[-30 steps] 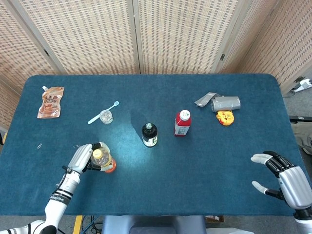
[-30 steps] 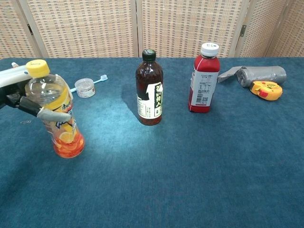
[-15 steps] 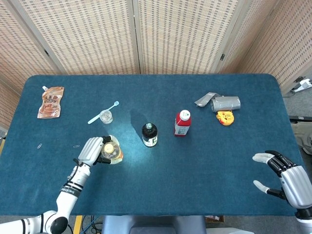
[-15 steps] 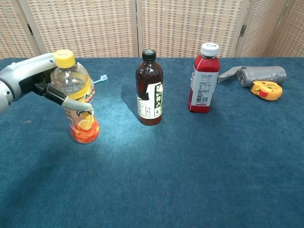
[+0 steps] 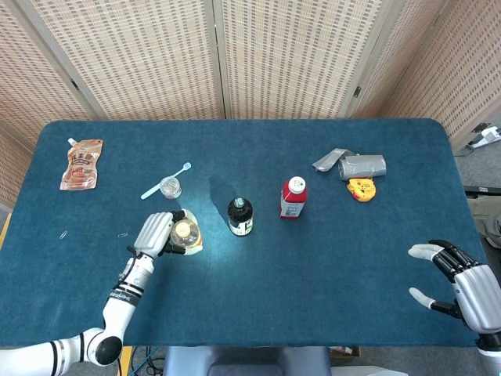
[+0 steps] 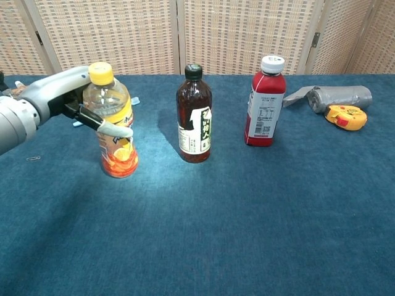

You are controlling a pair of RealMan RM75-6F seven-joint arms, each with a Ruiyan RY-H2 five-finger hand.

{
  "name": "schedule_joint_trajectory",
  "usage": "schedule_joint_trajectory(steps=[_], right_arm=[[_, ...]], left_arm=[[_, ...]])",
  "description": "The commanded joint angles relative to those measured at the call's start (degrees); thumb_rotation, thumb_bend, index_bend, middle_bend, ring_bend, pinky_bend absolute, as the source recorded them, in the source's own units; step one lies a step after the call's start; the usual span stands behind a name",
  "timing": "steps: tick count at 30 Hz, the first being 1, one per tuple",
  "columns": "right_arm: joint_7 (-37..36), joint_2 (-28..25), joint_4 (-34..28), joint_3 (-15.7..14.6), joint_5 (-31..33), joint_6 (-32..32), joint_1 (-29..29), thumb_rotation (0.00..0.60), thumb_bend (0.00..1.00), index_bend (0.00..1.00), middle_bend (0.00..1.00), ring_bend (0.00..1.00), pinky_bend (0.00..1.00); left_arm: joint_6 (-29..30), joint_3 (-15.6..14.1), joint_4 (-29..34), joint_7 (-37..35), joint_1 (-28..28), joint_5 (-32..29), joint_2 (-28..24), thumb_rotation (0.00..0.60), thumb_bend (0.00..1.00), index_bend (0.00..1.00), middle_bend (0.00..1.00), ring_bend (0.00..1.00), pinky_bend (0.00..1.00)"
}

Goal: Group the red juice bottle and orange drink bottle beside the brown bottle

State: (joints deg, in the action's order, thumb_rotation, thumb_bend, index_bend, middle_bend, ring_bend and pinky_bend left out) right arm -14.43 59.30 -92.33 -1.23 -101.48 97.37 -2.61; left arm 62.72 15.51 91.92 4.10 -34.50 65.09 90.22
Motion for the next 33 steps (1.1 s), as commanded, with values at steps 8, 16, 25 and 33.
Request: schedule_joint_trajectory(steps=[8, 16, 25, 33], right_arm=[[0.10, 0.02, -0.06, 0.06, -0.17, -0.06, 0.08, 0.600, 0.10, 0.36, 0.35, 0.23, 0.41], [0.13, 0.07, -0.03, 0.11, -0.19, -0.22, 0.10, 0.600, 0.10, 0.36, 0.35, 0.23, 0.41], [0.32, 0.16, -0.02, 0.20, -0.21, -0.37, 0.10, 0.600, 0.10, 0.36, 0.35, 0.23, 0.41], [0.72, 0.35, 0.00, 0.25, -0.13, -0.76, 0.01, 0.600, 0.10, 0.36, 0.35, 0.23, 0.41]], left_arm=[[-1.86, -0.59, -0.42, 1.96, -0.97, -2.23, -0.21, 0.600, 0.05, 0.51, 0.60, 0.42, 0.45], [-2.82, -0.12, 0.52, 3.00, -1.38, -5.41, -1.31, 0.600, 0.05, 0.10, 0.20, 0.30, 0.45], [-2.49, 0.84, 3.85, 5.26, -1.42, -10.21, -3.63, 0.600, 0.05, 0.00, 0.09, 0.25, 0.45], [-2.50, 0.76, 9.10, 7.98, -1.20, -14.80, -8.08, 0.600, 0.05, 0.00, 0.09, 0.19, 0.42]])
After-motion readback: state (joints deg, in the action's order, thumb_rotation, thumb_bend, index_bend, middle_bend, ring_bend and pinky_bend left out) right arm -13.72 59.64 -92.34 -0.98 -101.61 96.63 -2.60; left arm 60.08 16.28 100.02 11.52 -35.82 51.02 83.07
